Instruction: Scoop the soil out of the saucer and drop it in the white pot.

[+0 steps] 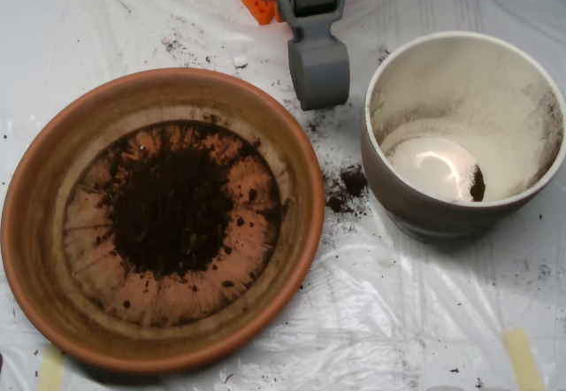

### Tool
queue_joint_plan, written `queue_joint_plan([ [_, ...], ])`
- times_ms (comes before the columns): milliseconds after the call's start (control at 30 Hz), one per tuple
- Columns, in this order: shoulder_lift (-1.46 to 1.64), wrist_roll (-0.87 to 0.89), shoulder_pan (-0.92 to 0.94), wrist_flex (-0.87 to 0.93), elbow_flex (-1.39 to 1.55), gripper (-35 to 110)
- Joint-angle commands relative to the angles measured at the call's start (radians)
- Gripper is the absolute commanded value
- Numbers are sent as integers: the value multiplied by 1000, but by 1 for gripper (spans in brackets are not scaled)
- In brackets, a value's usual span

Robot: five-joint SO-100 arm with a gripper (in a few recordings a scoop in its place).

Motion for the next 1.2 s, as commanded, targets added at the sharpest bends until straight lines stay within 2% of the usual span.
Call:
queue_joint_plan([
  [0, 61, 14, -245, -28, 135, 0],
  [933, 61, 11, -227, -43, 133, 0],
  [1167, 61, 8, -161, 2, 9, 0],
])
